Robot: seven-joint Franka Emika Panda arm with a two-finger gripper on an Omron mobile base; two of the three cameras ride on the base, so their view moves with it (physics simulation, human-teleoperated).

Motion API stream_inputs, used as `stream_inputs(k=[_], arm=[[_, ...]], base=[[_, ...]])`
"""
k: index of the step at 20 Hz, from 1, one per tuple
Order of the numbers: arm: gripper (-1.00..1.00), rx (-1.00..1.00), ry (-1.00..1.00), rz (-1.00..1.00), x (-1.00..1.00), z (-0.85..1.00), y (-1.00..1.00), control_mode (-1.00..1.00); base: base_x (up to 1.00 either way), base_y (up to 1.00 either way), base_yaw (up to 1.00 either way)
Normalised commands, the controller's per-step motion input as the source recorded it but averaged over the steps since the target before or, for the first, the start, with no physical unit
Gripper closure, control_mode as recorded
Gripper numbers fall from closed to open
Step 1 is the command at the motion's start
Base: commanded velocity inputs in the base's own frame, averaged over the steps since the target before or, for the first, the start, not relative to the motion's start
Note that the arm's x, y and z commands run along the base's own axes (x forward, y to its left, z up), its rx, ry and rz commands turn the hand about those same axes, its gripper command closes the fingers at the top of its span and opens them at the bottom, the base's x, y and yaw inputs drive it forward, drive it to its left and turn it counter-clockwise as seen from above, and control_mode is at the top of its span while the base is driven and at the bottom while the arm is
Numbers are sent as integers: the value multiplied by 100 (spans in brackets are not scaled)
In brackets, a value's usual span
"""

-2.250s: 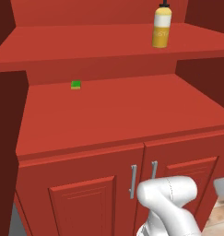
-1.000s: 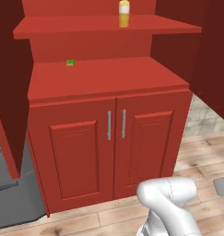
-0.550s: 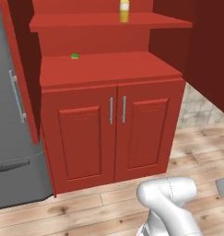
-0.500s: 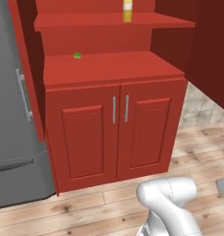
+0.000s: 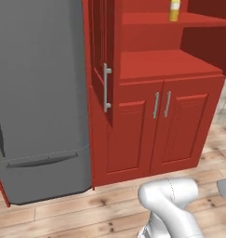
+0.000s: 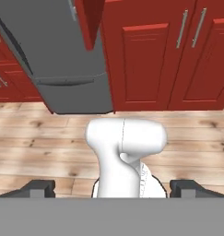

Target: Pick the mustard and shaker from the counter and place them in the cabinet.

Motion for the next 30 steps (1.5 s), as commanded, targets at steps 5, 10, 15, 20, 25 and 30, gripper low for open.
stream_inputs(k=[5, 10, 15, 20, 25, 30], arm=[[-100, 0, 0, 0, 0, 0, 0, 100], [-100, 0, 0, 0, 0, 0, 0, 100], [-100, 0, 0, 0, 0, 0, 0, 100], [-100, 0, 0, 0, 0, 0, 0, 100], [-100, 0, 0, 0, 0, 0, 0, 100], [-100, 0, 0, 0, 0, 0, 0, 100]], base=[[-10, 100, 0], [-1, 100, 0], [0, 100, 0], [2, 100, 0], [20, 100, 0], [40, 99, 0]])
